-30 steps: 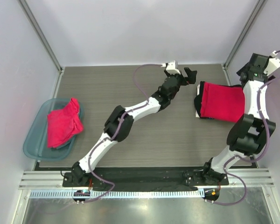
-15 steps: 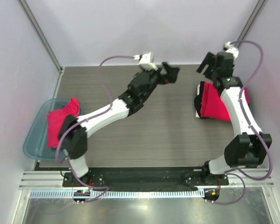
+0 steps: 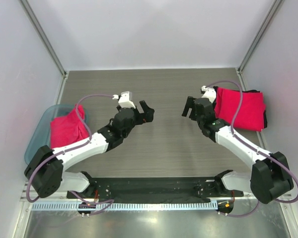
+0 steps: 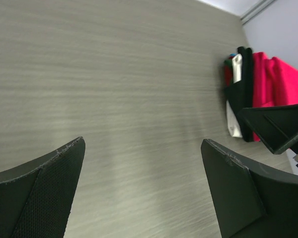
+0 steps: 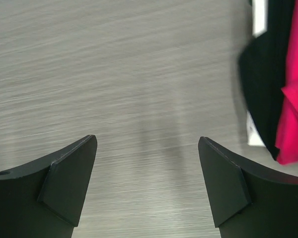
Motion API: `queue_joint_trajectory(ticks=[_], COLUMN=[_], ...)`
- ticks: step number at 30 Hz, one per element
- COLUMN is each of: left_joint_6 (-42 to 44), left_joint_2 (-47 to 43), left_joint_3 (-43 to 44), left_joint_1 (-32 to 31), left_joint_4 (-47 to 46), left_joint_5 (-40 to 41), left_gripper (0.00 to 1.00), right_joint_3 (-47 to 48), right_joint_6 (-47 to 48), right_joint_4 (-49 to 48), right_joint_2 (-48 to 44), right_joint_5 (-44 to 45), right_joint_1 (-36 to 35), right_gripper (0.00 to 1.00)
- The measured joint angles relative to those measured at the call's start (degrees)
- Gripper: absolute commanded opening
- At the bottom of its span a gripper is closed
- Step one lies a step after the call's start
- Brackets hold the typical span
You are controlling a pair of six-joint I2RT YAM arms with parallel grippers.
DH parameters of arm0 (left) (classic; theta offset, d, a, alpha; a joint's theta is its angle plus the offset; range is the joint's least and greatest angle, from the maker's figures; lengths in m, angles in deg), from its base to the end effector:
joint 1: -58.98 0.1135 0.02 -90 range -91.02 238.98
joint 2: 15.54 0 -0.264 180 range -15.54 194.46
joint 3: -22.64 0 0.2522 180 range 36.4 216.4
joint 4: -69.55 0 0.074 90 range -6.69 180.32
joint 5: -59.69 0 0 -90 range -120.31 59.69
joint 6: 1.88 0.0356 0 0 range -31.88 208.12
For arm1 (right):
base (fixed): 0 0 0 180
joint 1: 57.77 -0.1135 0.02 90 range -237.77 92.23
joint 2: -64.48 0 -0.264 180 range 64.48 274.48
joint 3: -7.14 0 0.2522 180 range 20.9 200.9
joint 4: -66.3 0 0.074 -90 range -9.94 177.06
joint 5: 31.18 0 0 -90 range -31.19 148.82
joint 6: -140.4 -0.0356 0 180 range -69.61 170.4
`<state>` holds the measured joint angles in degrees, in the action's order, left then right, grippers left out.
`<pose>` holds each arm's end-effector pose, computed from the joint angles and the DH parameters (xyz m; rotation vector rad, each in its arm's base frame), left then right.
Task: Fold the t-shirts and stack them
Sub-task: Reset both grippers
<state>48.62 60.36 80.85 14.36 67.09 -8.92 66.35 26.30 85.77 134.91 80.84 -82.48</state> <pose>0.2222 -0.2010 0.2648 -0.1845 1.8647 -0.6893 0.2517 0.1011 0.2586 0.2165 2.0544 0.1192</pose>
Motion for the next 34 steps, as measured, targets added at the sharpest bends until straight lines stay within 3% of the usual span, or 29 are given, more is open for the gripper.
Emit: queue_joint_trajectory(ticks=[6,12,25,34], left_joint_6=[-3.9,-3.9,6.1,7.8], left_joint_2=[-4.1,-9.4,-10.3,-10.3], left_joint_3=[-1.0,-2.7,-9.9,-10.8], left_joint_1=[0.0,0.0,0.0,0.0], left_joint_4=[9.8,16.5,10.9,8.3], left_joint_5=[2.1,3.0,8.4,5.9], left_gripper=[1.0,1.0,1.0,1.0], right_joint_3=[-8.7,-7.7,-9.4,-9.8], right_joint_6=[-2.8,-3.8,-5.2,-5.0], right_joint_4=[-11.7,-12.6,-15.0,-15.6], right_joint_2=[1.9,5.6,2.6,2.6], right_joint_5=[1.4,4.5,4.7,2.7], right_joint_1=[0.4,0.3,0.3,0.3], right_gripper=[0.95,1.0,1.0,1.0])
